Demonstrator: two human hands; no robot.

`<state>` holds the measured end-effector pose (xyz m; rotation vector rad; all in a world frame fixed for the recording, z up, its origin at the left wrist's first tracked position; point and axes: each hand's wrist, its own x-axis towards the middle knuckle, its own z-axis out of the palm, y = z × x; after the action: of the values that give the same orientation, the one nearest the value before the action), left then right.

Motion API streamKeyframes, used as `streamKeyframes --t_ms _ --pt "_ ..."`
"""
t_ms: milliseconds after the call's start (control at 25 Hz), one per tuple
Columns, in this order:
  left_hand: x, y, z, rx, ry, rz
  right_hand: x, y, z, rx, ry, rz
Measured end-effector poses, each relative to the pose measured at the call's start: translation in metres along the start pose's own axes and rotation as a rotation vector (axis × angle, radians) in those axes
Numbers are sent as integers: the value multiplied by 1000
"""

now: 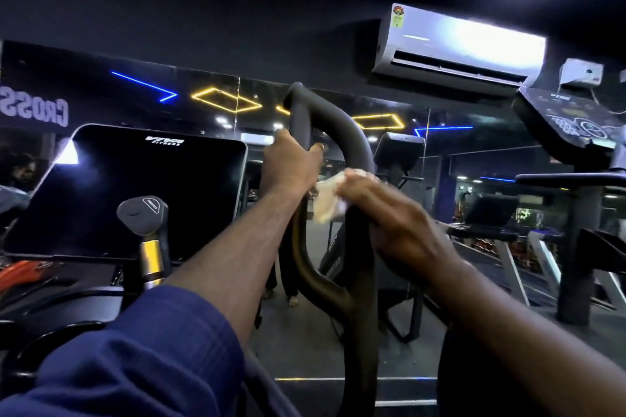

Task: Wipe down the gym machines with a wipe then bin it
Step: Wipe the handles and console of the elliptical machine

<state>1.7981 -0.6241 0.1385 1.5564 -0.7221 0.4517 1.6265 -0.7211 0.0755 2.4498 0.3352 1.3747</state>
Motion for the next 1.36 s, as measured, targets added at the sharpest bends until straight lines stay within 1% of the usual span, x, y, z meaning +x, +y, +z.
streamKeyframes --t_ms 80,160,280,400,480,560,640,720,800,880,960,1000,1040,1120,1160,1200,1280,1360 --pt "-5 0 -4 48 -12 -22 28 9 1 -1 -8 91" --pt "-9 -3 -4 60 -15 -37 22 3 12 -29 3 136" --pt "-21 -7 -4 36 -29 -62 -38 -32 26 15 13 144" --pt "-29 -8 -5 22 -33 -62 -83 -67 21 92 -56 91" --pt "-29 -9 -4 23 -26 -56 -70 -57 9 88 -51 59" --pt "-29 -8 -4 39 -12 -65 -36 -34 -1 69 7 126" --pt "-29 -8 -6 53 -5 -56 -14 -19 0 53 2 171" --pt "-30 -7 -6 52 -22 -58 -32 -29 17 32 -10 140" --pt "-29 -9 -5 58 -18 -57 -79 -53 31 67 24 114" --pt "-32 -6 -6 60 -17 -58 -123 -79 37 150 63 113" --pt "-33 -4 -6 82 5 -50 -137 -83 37 241 119 101" --pt "-33 -4 -6 70 9 -45 -129 -75 35 274 180 113" --pt "-32 -4 -5 71 15 -40 -113 -62 34 292 278 161" --pt "-33 -2 -2 87 26 -60 -67 -23 27 312 484 336" --pt "-33 -2 -1 78 26 -67 -42 -4 23 354 514 418" --pt "-33 -3 0 73 37 -76 -25 6 23 405 488 459" --pt "-33 0 0 60 46 -69 -22 4 39 480 436 428" --pt "-31 -4 1 105 64 -58 -55 -16 63 555 480 377"
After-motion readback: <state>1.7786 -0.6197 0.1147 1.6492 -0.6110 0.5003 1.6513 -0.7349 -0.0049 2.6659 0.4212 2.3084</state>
